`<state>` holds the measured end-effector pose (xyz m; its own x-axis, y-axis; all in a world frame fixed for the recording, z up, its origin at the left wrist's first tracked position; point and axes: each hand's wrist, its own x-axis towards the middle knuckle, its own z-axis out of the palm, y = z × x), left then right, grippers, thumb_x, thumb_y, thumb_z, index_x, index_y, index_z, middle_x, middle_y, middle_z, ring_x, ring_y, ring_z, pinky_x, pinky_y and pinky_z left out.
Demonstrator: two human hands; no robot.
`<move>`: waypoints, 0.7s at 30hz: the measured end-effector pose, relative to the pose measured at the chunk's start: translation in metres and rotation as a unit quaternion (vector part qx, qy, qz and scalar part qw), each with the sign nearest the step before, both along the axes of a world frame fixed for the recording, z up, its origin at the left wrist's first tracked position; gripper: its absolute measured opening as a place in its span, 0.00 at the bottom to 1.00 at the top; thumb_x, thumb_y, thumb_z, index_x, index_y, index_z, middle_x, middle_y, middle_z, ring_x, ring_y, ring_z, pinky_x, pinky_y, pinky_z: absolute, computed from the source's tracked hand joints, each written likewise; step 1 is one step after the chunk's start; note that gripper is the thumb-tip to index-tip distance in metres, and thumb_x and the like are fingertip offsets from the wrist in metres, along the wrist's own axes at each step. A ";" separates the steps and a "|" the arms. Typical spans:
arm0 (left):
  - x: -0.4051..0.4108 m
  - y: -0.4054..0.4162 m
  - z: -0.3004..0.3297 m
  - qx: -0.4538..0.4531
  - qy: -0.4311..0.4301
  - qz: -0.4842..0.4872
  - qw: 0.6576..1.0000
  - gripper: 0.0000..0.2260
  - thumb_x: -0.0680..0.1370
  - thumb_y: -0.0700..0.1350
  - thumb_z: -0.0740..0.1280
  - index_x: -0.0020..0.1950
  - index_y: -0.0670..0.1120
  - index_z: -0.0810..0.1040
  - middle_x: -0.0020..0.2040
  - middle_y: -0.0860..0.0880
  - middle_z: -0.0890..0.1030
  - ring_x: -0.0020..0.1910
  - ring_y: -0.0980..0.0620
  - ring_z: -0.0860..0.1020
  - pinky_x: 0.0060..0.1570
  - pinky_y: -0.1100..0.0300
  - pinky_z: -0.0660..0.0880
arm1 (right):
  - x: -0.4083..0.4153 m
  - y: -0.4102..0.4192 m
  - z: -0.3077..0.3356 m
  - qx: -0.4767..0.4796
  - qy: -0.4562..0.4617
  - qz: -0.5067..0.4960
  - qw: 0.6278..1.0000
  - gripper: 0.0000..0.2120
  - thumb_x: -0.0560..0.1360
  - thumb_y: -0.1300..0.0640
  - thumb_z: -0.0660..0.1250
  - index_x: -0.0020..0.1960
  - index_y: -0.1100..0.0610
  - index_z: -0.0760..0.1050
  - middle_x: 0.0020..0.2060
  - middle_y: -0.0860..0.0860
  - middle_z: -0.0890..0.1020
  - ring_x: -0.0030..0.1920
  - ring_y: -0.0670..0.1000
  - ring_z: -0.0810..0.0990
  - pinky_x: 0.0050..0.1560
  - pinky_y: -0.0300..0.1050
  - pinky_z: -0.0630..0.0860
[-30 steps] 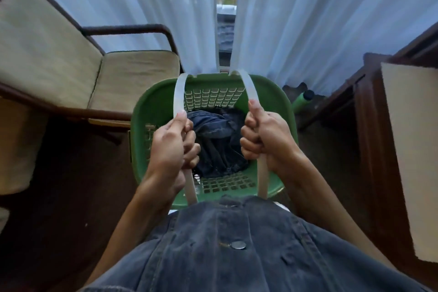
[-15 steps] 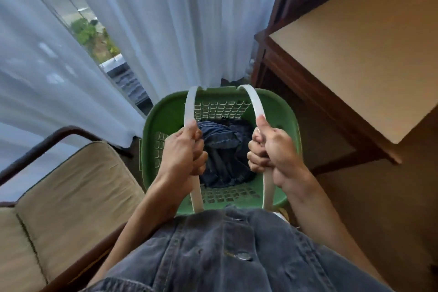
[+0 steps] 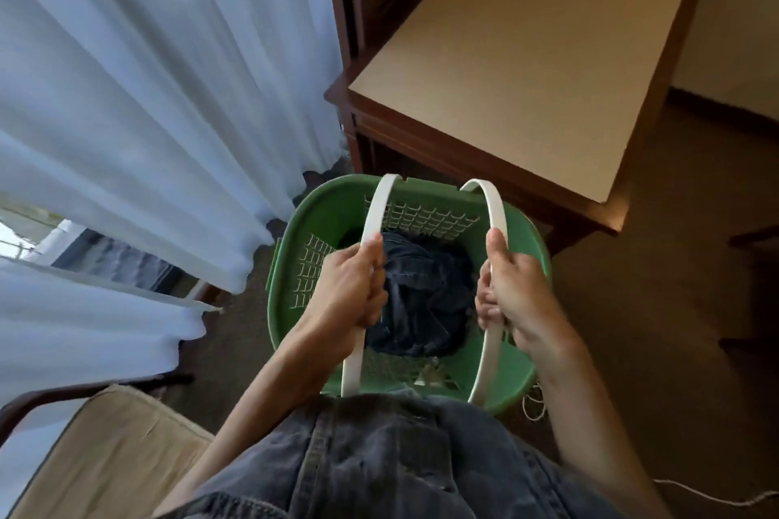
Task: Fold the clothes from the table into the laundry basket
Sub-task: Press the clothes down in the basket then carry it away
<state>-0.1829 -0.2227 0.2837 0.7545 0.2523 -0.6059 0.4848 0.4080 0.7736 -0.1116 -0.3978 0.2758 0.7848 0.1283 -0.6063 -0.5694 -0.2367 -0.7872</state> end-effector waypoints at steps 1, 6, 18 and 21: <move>0.008 0.002 -0.002 -0.002 0.001 -0.015 1.000 0.16 0.84 0.50 0.59 0.37 0.49 0.67 0.25 0.53 0.61 0.20 0.56 0.56 0.26 0.59 0.48 | 0.001 0.002 -0.003 -0.014 -0.013 -0.026 0.999 0.26 0.82 0.39 0.54 0.33 0.56 0.66 0.20 0.48 0.65 0.20 0.49 0.63 0.24 0.42 0.65; 0.055 0.036 -0.023 -0.017 -0.003 -0.103 0.994 0.15 0.85 0.52 0.58 0.38 0.50 0.67 0.27 0.52 0.60 0.22 0.55 0.55 0.27 0.58 0.47 | 0.023 0.027 -0.025 -0.077 -0.085 -0.146 0.983 0.26 0.83 0.42 0.57 0.31 0.56 0.66 0.21 0.51 0.66 0.19 0.50 0.63 0.21 0.40 0.62; 0.185 0.082 -0.121 0.031 0.058 -0.228 0.971 0.18 0.85 0.51 0.58 0.35 0.50 0.64 0.26 0.52 0.60 0.19 0.56 0.57 0.23 0.64 0.50 | 0.094 0.051 -0.104 -0.135 0.074 -0.279 0.948 0.24 0.82 0.41 0.59 0.38 0.59 0.70 0.22 0.50 0.68 0.19 0.48 0.65 0.21 0.42 0.64; 0.196 0.083 -0.168 0.047 0.094 -0.218 0.970 0.18 0.84 0.52 0.59 0.35 0.49 0.64 0.25 0.51 0.60 0.18 0.56 0.58 0.21 0.67 0.52 | 0.100 0.051 -0.141 -0.135 0.135 -0.270 0.944 0.24 0.81 0.39 0.57 0.43 0.60 0.71 0.26 0.51 0.68 0.19 0.47 0.65 0.20 0.41 0.64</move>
